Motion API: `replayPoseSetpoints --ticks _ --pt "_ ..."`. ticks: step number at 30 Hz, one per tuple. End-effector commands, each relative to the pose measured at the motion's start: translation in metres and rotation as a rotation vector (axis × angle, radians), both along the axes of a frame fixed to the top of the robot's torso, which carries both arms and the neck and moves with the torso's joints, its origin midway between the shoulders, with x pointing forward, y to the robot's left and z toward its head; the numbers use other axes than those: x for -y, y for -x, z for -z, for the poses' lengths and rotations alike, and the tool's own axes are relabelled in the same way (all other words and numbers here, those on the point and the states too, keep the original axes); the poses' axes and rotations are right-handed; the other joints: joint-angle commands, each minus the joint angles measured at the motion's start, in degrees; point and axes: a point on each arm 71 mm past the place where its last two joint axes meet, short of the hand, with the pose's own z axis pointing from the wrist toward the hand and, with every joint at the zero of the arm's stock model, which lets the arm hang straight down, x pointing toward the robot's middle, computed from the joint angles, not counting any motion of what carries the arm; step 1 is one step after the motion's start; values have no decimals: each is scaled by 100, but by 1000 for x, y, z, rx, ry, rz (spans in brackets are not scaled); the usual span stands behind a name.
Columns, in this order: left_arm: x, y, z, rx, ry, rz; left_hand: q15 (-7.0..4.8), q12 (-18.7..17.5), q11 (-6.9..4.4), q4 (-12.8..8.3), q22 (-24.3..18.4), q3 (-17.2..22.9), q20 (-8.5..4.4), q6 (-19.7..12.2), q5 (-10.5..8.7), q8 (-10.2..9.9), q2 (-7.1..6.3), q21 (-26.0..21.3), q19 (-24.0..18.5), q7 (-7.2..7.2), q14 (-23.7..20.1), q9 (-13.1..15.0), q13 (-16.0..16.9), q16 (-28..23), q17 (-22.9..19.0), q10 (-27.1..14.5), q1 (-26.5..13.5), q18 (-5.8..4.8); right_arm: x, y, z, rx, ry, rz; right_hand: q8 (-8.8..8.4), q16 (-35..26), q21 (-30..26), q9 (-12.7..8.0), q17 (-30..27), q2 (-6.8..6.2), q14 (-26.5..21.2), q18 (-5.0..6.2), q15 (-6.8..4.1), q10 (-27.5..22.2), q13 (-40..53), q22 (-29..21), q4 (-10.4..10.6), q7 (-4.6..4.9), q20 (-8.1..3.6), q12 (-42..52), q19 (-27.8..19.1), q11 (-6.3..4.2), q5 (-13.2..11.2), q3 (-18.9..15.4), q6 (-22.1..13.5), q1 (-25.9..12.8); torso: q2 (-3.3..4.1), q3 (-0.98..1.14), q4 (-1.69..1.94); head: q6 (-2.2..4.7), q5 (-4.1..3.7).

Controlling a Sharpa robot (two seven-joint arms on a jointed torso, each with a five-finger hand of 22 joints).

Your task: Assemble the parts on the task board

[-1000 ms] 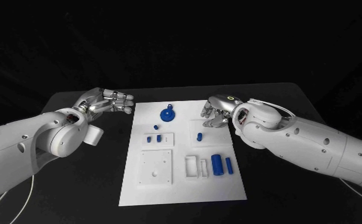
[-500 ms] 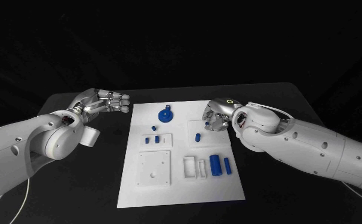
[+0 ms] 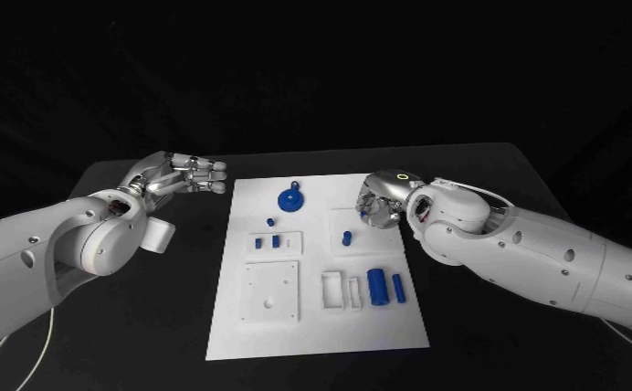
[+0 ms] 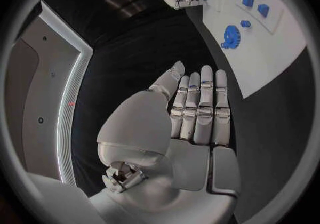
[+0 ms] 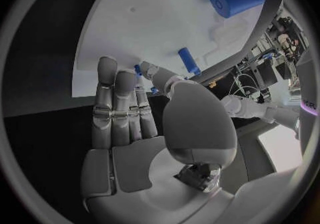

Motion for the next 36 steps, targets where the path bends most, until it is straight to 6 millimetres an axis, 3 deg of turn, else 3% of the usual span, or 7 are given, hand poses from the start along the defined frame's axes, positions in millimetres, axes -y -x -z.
replayPoseSetpoints --ticks 1,15,19,21,25,31,36 --pt "0 0 -1 10 16 -4 14 -28 2 31 -121 32 2 -22 -1 -10 -11 29 50 -10 -9 6 -6 1 5 -39 -40 47 -4 1 5 -19 19 -21 31 37 44 12 11 75 -3 -23 -54 114 7 39 -7 -25 -72 -15 166 -25 -32 31 112 -6 0 -1 4 -14 11" --pt "-2 -1 -1 -9 45 12 28 -29 14 34 -188 25 13 -13 10 -9 -19 24 45 -9 -43 6 -6 -4 2 -75 -44 46 -7 1 12 -40 37 -28 22 34 93 14 26 308 9 -112 -113 391 15 178 -172 -85 -144 -17 148 -125 -151 -97 419 99 2 -3 -3 -34 18" --pt "-1 -1 -1 -11 55 20 31 -29 15 31 -211 24 17 -11 11 -9 -21 25 41 -11 -54 7 -6 -5 1 -78 -43 46 -8 -1 13 -30 55 -19 24 40 98 11 26 362 9 -120 -122 406 16 224 -249 -85 -156 -15 145 -126 -130 -94 444 94 1 -4 2 -40 17" --pt "-1 0 -1 -11 56 23 31 -29 15 31 -211 24 17 -11 11 -9 -21 25 41 -11 -54 7 -6 -5 1 -78 -43 46 -7 -1 13 -20 67 -13 21 41 132 8 26 405 1 -111 -126 443 18 274 -368 -77 -168 -14 141 -111 19 47 465 158 1 -5 4 -40 18" --pt "-1 0 -1 -11 56 25 33 -29 18 30 -244 25 20 -13 15 -9 -17 28 39 -11 -60 6 -6 -2 3 -85 -42 47 -7 -2 12 -3 80 -5 22 48 248 10 16 409 4 -104 -143 501 19 420 -477 -98 -180 -14 128 -121 58 305 521 58 0 -6 -3 -43 23" --pt "-2 -1 -1 -12 53 23 33 -29 18 30 -244 25 20 -13 15 -9 -17 28 39 -11 -60 6 -6 -2 3 -85 -42 47 -9 -1 10 13 81 -10 23 47 310 17 -4 406 2 -105 -167 563 19 521 -520 -117 -202 -14 126 -134 -24 449 574 36 -5 -3 -5 -46 39" --pt "-2 -1 1 -14 53 24 34 -29 20 34 -280 25 20 -15 15 -9 -7 34 45 -11 -63 7 -6 1 4 -92 -42 49 -11 1 6 20 70 -16 25 45 394 22 -20 392 4 -114 -181 592 18 585 -515 -126 -213 -14 138 -145 -33 484 602 14 -10 -12 -8 -48 63"
